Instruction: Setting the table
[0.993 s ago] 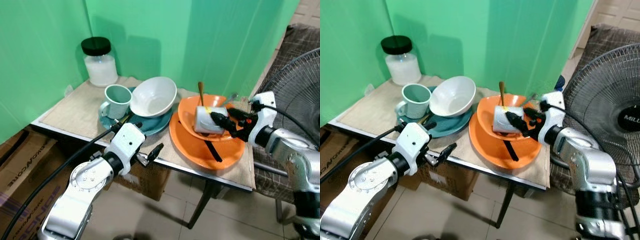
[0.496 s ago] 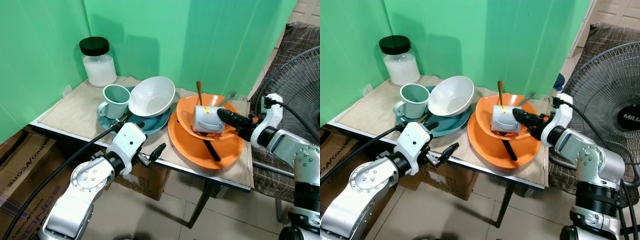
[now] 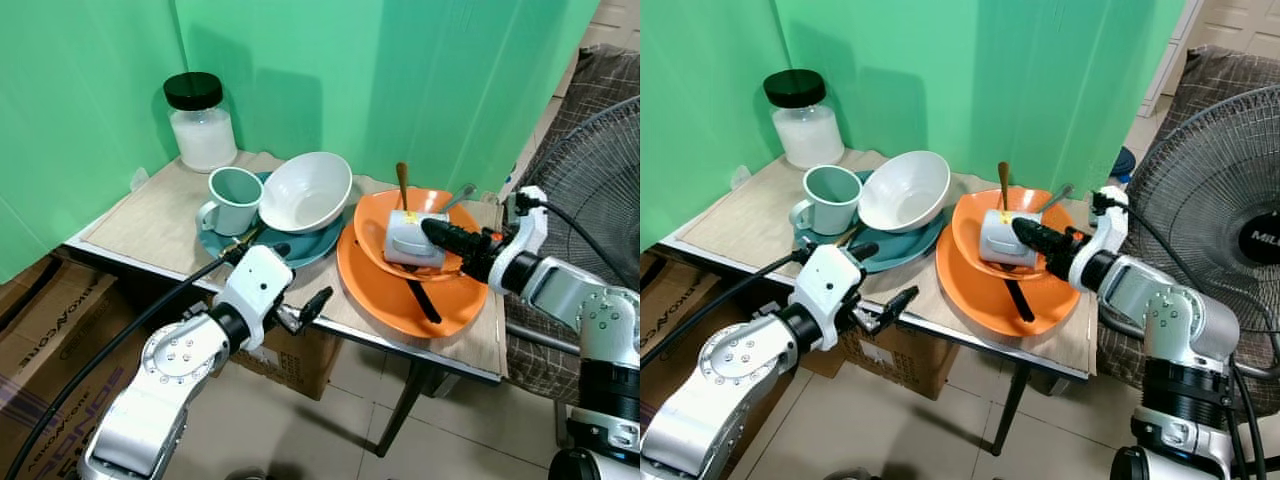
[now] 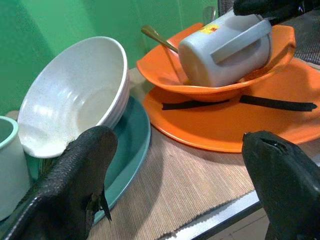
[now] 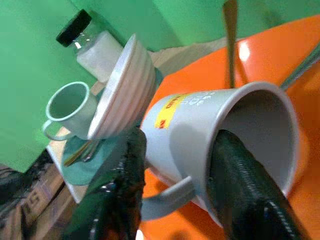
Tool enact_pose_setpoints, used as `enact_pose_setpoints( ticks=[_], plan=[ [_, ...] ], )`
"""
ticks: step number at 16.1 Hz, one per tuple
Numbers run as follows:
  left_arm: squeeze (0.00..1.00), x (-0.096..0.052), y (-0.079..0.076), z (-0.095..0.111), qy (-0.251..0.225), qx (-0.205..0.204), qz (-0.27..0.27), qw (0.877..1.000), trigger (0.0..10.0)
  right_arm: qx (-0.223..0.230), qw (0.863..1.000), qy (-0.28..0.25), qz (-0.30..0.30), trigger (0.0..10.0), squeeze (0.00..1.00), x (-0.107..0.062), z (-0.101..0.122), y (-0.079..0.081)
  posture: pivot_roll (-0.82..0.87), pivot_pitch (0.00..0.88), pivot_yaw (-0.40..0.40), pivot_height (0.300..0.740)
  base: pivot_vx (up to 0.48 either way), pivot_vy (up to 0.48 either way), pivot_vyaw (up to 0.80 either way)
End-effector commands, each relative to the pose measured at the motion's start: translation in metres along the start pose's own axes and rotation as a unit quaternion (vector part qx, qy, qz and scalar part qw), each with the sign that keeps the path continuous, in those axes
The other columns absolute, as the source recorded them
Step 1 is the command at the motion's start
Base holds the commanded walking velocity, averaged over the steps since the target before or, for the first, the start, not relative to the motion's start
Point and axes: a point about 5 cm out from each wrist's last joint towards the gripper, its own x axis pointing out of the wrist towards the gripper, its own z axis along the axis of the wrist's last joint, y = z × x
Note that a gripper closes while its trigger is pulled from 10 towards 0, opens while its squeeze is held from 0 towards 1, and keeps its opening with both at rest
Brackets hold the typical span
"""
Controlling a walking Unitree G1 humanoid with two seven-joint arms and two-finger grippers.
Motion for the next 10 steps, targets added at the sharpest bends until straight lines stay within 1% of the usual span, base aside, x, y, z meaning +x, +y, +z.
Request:
enact_pose_setpoints(
  ticks=[1, 4, 10],
  plan=[
    [0.0, 0.0002, -0.001, 0.003, -0.005, 0.007, -0.004, 1.0, 10.0, 0.003, 1.0, 0.002, 0.019, 0.0, 0.0, 0.003, 0.0039, 0.0073, 0.04, 0.0, -0.014, 0.74, 0.0, 0.0, 0.0],
    [0.0, 0.0001, -0.0015, 0.003, -0.005, 0.006, -0.006, 1.0, 10.0, 0.014, 0.999, -0.003, 0.036, 0.0, 0.0, 0.0031, 0.0049, 0.0123, 0.04, 0.0, -0.012, 0.74, 0.0, 0.0, 0.0],
    [0.0, 0.0012, -0.0024, 0.0043, -0.01, 0.007, -0.008, 1.0, 10.0, 0.025, 0.999, 0.003, 0.025, 0.0, 0.0, 0.0047, -0.0011, 0.0106, 0.03, 0.0, -0.011, 0.74, 0.0, 0.0, 0.0]
  ],
)
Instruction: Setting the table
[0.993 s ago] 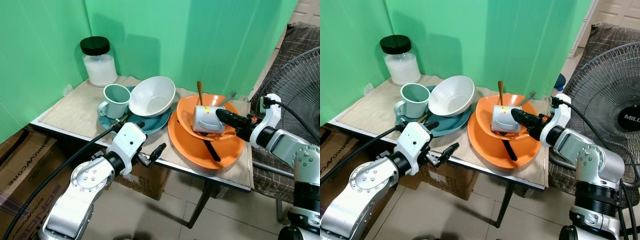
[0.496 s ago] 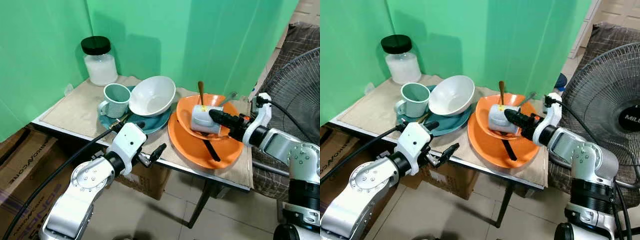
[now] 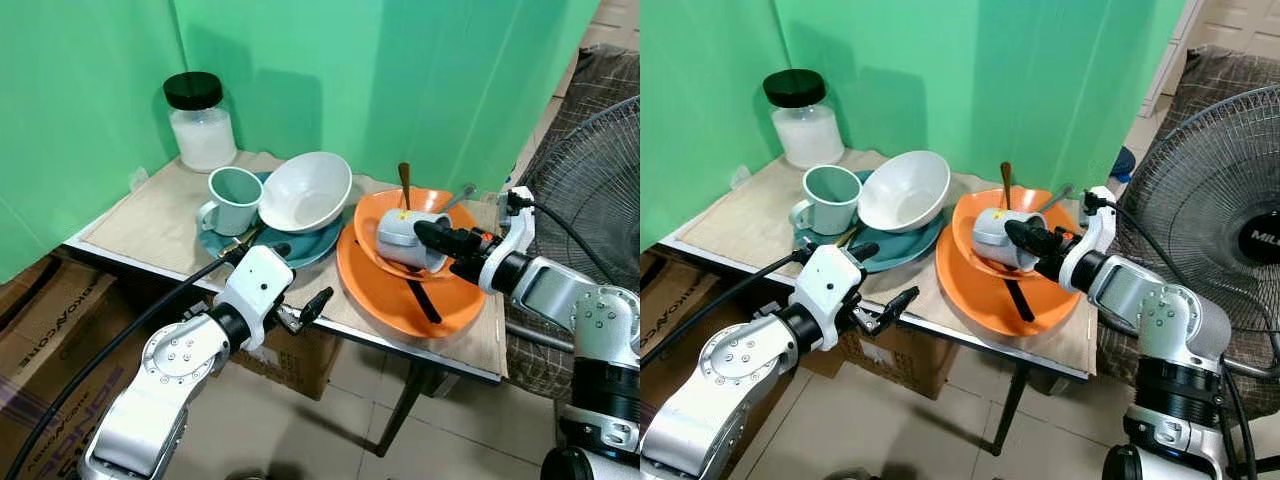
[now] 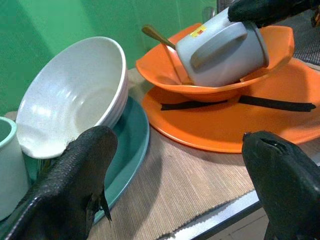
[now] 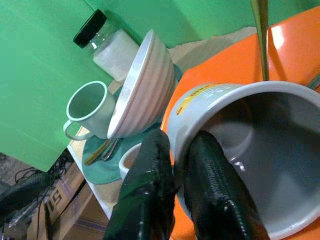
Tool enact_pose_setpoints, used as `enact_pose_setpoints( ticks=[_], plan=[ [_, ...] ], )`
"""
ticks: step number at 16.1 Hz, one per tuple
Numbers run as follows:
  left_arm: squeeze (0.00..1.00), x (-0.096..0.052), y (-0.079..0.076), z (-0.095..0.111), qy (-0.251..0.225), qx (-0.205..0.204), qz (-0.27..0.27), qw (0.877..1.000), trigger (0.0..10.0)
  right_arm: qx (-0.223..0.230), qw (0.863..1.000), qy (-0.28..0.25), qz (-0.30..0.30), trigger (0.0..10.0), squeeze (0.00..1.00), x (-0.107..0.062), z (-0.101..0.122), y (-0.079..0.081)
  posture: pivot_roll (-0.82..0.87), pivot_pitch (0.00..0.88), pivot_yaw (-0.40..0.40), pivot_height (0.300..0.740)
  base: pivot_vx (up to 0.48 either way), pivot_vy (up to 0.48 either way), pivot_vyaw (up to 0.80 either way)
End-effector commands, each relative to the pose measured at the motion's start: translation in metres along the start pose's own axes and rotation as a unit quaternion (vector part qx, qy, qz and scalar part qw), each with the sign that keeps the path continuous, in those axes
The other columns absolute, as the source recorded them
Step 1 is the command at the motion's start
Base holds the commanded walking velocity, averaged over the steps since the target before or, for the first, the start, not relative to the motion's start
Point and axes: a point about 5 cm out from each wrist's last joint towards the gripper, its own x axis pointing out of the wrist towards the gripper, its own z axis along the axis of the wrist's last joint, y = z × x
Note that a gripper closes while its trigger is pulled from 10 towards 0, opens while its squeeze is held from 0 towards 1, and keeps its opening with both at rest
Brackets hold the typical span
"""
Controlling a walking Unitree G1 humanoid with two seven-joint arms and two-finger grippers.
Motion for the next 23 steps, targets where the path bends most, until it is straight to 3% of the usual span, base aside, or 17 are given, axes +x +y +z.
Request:
enact_pose_setpoints(
  ticks=[1, 5, 8, 9, 10, 11, 12, 15, 17, 18, 19, 20, 23],
  plan=[
    [0.0, 0.001, -0.002, 0.004, -0.009, 0.007, -0.006, 1.0, 10.0, -0.002, 1.0, -0.005, 0.005, 0.0, 0.0, 0.0, 0.003, 0.004, 0.03, 0.0, -0.011, 0.74, 0.0, 0.0, 0.0],
    [0.0, 0.001, -0.002, 0.004, -0.009, 0.011, -0.007, 1.0, 10.0, -0.005, 1.0, -0.001, -0.002, 0.0, 0.0, 0.001, 0.003, 0.005, 0.03, 0.0, -0.011, 0.74, 0.0, 0.0, 0.0],
    [0.0, 0.002, -0.004, 0.004, 0.017, 0.011, -0.024, 1.0, 10.0, -0.02, 1.0, -0.023, 0.004, 0.0, 0.0, -0.004, 0.016, 0.014, 0.03, 0.0, -0.014, 0.74, 0.0, 0.0, 0.0],
    [0.0, 0.005, -0.001, 0.009, -0.002, 0.028, -0.013, 1.0, 10.0, -0.027, 0.999, -0.032, 0.007, 0.0, 0.0, -0.006, 0.021, 0.018, 0.04, 0.0, -0.017, 0.74, 0.0, 0.0, 0.0],
    [0.0, 0.01, 0.006, 0.019, -0.042, 0.017, 0.013, 0.999, 10.0, -0.039, 0.998, -0.045, 0.011, 0.0, 0.0, -0.009, 0.029, 0.025, 0.03, 0.0, -0.018, 0.74, 0.0, 0.0, 0.0],
    [0.0, 0.011, 0.009, 0.022, -0.055, 0.013, 0.02, 0.998, 10.0, -0.045, 0.998, -0.049, 0.011, 0.0, 0.0, -0.009, 0.031, 0.027, 0.03, 0.0, -0.018, 0.74, 0.0, 0.0, 0.0],
    [1.0, 0.017, 0.012, 0.032, -0.087, 0.018, 0.013, 0.996, 10.0, -0.077, 0.995, -0.061, 0.011, 0.0, 0.0, -0.012, 0.037, 0.039, 0.03, 0.0, -0.018, 0.74, 0.0, 0.0, 0.0],
    [1.0, 0.033, 0.016, 0.048, -0.145, 0.051, -0.004, 0.988, 10.0, -0.148, 0.987, -0.065, 0.003, 0.0, 0.0, -0.013, 0.041, 0.059, 0.03, 0.0, -0.019, 0.74, 0.0, 0.0, 0.0],
    [1.0, 0.046, 0.015, 0.055, -0.173, 0.086, -0.025, 0.981, 10.0, -0.171, 0.983, -0.067, 0.015, 0.0, 0.0, -0.009, 0.04, 0.074, 0.02, 0.0, -0.01, 0.74, 0.0, 0.0, 0.0],
    [0.88, 0.052, 0.011, 0.056, -0.172, 0.109, -0.045, 0.978, 10.0, -0.175, 0.982, -0.068, 0.018, 0.0, 0.0, -0.008, 0.039, 0.079, 0.02, 0.0, -0.006, 0.74, 0.0, 0.0, 0.0],
    [0.25, 0.055, 0.008, 0.055, -0.166, 0.128, -0.058, 0.976, 10.0, -0.176, 0.982, -0.068, 0.018, 0.0, 0.0, -0.007, 0.038, 0.08, 0.02, 0.0, -0.002, 0.74, 0.0, 0.0, 0.0],
    [0.0, 0.064, 0.007, 0.052, -0.154, 0.176, -0.067, 0.97, 10.0, -0.179, 0.981, -0.069, 0.019, 0.0, 0.0, -0.007, 0.037, 0.083, 0.01, 0.0, 0.001, 0.74, 0.0, 0.0, 0.0],
    [0.0, 0.083, 0.011, 0.055, -0.155, 0.272, -0.047, 0.948, 10.0, -0.187, 0.979, -0.071, 0.031, 0.0, 0.0, -0.007, 0.036, 0.092, 0.01, 0.0, 0.007, 0.74, 0.0, 0.0, 0.0]
  ],
)
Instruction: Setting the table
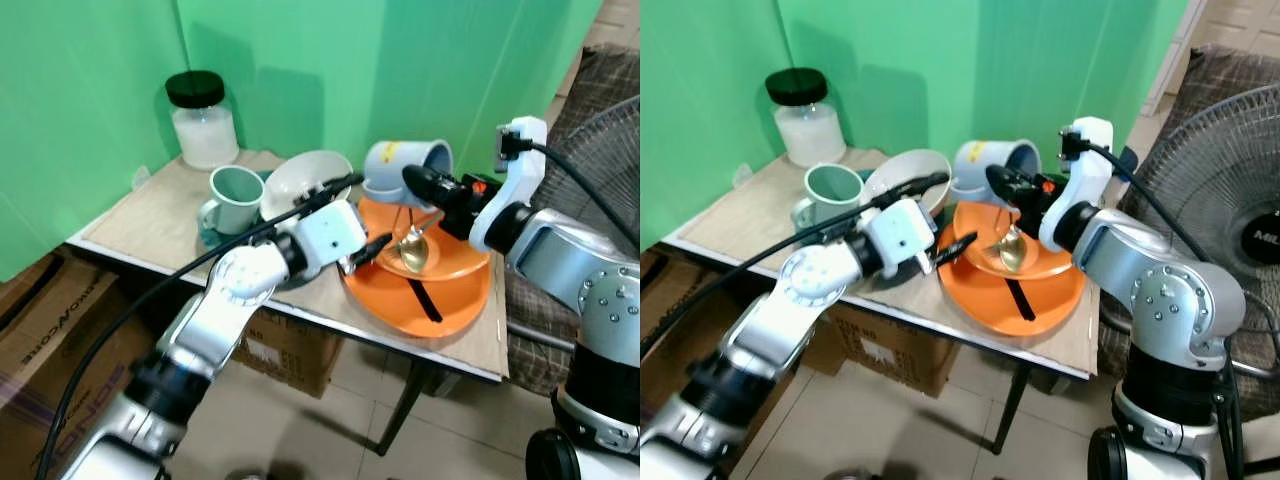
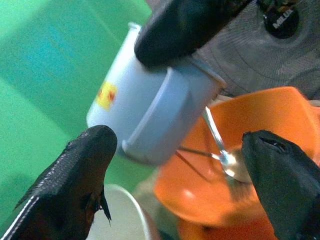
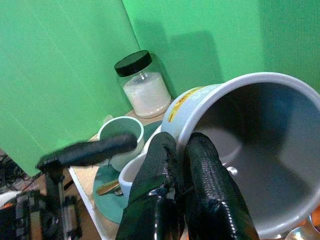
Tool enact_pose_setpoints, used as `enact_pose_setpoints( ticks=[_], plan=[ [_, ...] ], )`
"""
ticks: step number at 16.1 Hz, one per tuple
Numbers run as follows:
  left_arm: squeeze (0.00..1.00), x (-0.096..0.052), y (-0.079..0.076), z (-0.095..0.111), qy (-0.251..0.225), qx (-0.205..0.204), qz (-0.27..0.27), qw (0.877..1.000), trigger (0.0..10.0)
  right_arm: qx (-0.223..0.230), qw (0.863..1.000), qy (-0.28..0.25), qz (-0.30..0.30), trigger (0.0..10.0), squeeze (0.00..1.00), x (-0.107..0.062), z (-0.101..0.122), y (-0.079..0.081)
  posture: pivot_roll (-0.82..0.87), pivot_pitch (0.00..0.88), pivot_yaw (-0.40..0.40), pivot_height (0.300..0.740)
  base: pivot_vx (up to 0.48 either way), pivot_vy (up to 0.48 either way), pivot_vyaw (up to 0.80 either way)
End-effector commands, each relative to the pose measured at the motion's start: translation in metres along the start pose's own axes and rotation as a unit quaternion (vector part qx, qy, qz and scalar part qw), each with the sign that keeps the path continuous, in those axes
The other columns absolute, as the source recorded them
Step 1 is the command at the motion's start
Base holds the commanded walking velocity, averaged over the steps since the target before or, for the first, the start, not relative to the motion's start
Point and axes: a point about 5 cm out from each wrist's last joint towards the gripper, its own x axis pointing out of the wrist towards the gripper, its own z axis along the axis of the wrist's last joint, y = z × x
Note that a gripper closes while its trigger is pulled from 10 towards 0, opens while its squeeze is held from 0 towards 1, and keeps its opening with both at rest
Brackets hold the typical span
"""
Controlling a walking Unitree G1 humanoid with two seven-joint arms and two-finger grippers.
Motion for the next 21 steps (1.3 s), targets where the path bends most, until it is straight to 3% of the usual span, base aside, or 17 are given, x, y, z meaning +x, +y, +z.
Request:
enact_pose_setpoints(
  ticks=[1, 3, 4, 5, 6, 15, 21],
  plan=[
    [0.0, 0.005, 0.001, -0.001, -0.004, 0.038, 0.004, 0.999, 10.0, -0.012, 1.0, -0.003, 0.01, 0.0, 0.0, 0.0, 0.005, 0.008, 0.01, 0.0, 0.009, 0.74, 0.0, 0.0, 0.0],
    [0.0, 0.011, 0.005, 0.002, -0.024, 0.039, 0.023, 0.999, 10.0, -0.01, 1.0, -0.004, 0.013, 0.0, 0.0, 0.0, 0.004, 0.01, 0.01, 0.0, 0.013, 0.74, 0.0, 0.0, 0.0],
    [0.0, 0.015, 0.006, 0.003, -0.029, 0.054, 0.029, 0.998, 4.7, -0.008, 1.0, -0.004, 0.014, 0.0, 0.0, 0.0, 0.003, 0.011, 0.01, 0.0, 0.013, 0.74, 0.0, 0.0, 0.0],
    [0.0, 0.016, 0.006, 0.002, -0.029, 0.06, 0.031, 0.997, 2.0, -0.007, 1.0, -0.003, 0.015, 0.0, 0.0, 0.001, 0.002, 0.012, 0.01, 0.0, 0.014, 0.74, 0.0, 0.0, 0.0],
    [0.0, 0.018, 0.006, 0.0, -0.028, 0.074, 0.029, 0.996, 0.0, -0.005, 1.0, -0.003, 0.019, 0.0, 0.0, 0.002, 0.001, 0.014, 0.01, 0.0, 0.017, 0.74, 0.0, 0.0, 0.0],
    [0.0, 0.016, 0.005, -0.003, -0.046, 0.104, 0.036, 0.993, 0.0, -0.004, 1.0, -0.005, 0.022, 0.0, 0.0, 0.003, 0.002, 0.016, 0.02, 0.0, 0.015, 0.74, 0.0, 0.0, 0.0],
    [0.0, 0.015, 0.012, 0.001, -0.054, 0.125, 0.065, 0.989, 0.0, -0.004, 1.0, -0.005, 0.017, 0.0, 0.0, 0.003, 0.002, 0.015, 0.02, 0.0, 0.014, 0.74, 0.0, 0.0, 0.0]
  ],
)
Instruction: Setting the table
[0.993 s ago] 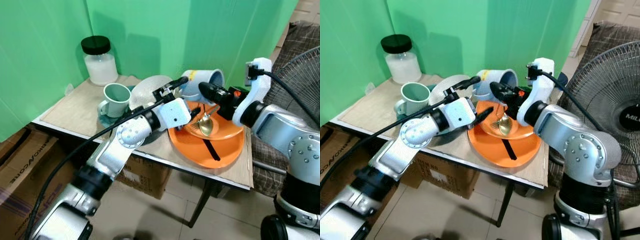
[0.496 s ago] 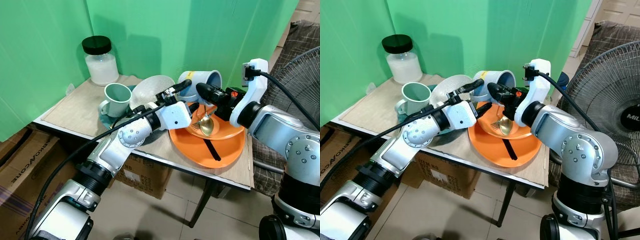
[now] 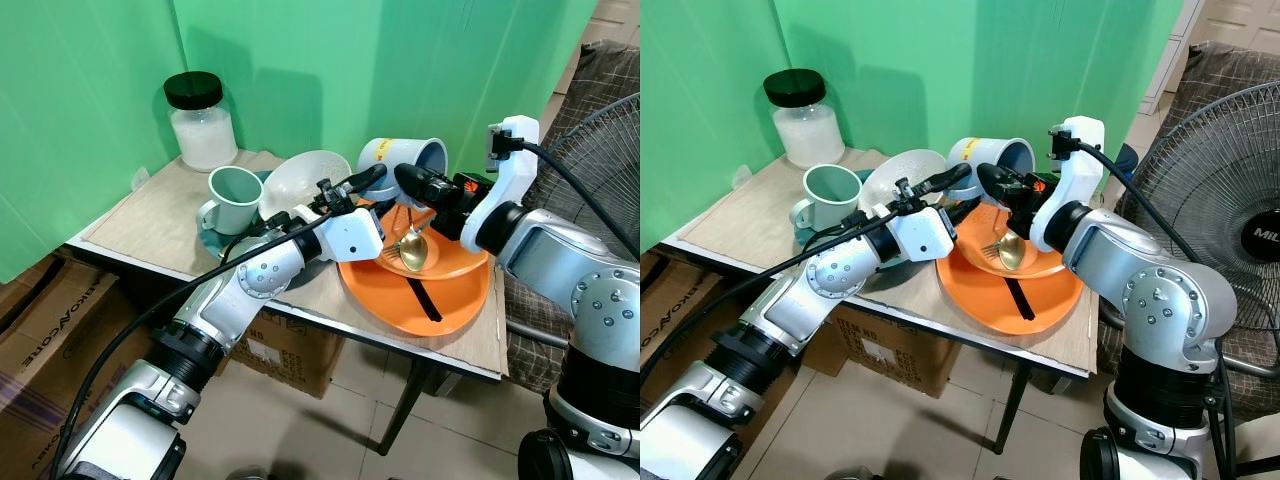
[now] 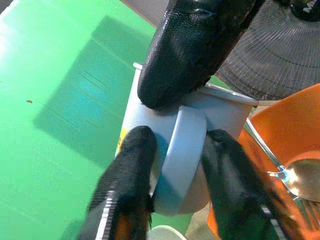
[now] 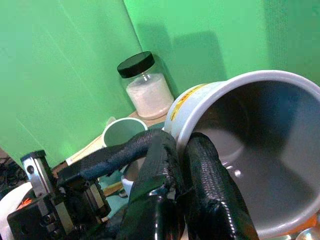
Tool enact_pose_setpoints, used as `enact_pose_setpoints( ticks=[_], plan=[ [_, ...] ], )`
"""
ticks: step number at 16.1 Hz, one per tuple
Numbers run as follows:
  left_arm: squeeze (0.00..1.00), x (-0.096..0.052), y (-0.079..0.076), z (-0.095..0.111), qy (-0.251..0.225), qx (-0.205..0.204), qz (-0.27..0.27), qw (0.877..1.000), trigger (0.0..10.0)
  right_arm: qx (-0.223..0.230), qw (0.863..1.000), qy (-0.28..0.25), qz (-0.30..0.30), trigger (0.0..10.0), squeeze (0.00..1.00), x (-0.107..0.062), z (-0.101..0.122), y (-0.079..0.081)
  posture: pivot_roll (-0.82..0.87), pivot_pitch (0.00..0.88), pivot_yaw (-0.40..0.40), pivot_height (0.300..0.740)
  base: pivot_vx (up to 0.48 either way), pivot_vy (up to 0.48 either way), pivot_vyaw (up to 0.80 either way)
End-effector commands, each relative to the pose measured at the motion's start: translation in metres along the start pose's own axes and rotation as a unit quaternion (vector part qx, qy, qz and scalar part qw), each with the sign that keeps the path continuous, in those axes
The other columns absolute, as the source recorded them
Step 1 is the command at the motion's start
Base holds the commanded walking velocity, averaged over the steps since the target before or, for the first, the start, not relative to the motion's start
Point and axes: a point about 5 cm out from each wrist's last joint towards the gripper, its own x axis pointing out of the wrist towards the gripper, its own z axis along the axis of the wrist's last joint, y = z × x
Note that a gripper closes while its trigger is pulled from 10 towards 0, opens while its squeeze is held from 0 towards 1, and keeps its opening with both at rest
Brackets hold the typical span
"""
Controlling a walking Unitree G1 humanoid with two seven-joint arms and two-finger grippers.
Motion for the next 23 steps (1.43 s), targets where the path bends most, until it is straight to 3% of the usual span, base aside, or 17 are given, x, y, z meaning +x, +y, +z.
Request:
enact_pose_setpoints(
  ticks=[1, 13, 14, 15, 16, 20, 22, 23],
  plan=[
    [0.0, 0.001, 0.009, 0.003, -0.007, 0.013, 0.022, 1.0, 0.0, -0.006, 1.0, -0.004, 0.015, 0.0, 0.0, 0.001, 0.004, 0.006, 0.02, 0.0, 0.014, 0.74, 0.0, 0.0, 0.0],
    [0.0, 0.003, 0.017, 0.003, -0.011, 0.025, 0.046, 0.999, 0.0, -0.011, 1.0, -0.008, 0.017, 0.0, 0.0, 0.001, 0.007, 0.006, 0.01, 0.0, 0.015, 0.74, 0.0, 0.0, 0.0],
    [0.0, 0.003, 0.018, 0.003, -0.01, 0.024, 0.048, 0.998, 0.0, -0.02, 1.0, -0.007, 0.012, 10.0, 0.0, 0.001, 0.008, 0.006, 0.01, 0.0, 0.015, 0.74, 0.0, 0.0, 0.0],
    [0.0, 0.002, 0.019, 0.002, -0.009, 0.024, 0.051, 0.998, 0.0, -0.031, 0.999, -0.007, 0.006, 10.0, 0.0, 0.001, 0.008, 0.005, 0.01, 0.0, 0.015, 0.74, 0.0, 0.0, 0.0],
    [0.0, 0.001, 0.022, -0.001, -0.002, 0.022, 0.057, 0.998, 0.0, -0.031, 0.999, -0.011, 0.003, 10.0, 1.0, 0.001, 0.01, 0.003, 0.01, 0.0, 0.015, 0.74, 0.0, 0.0, 0.0],
    [0.0, -0.004, 0.032, -0.009, 0.02, 0.004, 0.087, 0.996, 0.0, -0.041, 0.998, -0.04, 0.011, 10.0, 1.0, -0.011, 0.025, -0.006, 0.01, 0.0, 0.02, 0.74, 0.0, 0.0, 0.0],
    [0.0, -0.007, 0.038, -0.009, 0.012, -0.06, 0.123, 0.99, 0.0, -0.034, 0.994, -0.1, 0.038, 10.0, 1.0, -0.023, 0.044, -0.006, 0.01, 0.0, 0.022, 0.74, 0.0, 0.0, 0.0],
    [0.0, -0.009, 0.044, -0.004, -0.006, -0.136, 0.166, 0.977, 0.0, -0.05, 0.986, -0.148, 0.05, 10.0, 1.0, -0.031, 0.056, -0.003, 0.01, 0.0, 0.02, 0.74, 0.0, 0.0, 0.0]
  ],
)
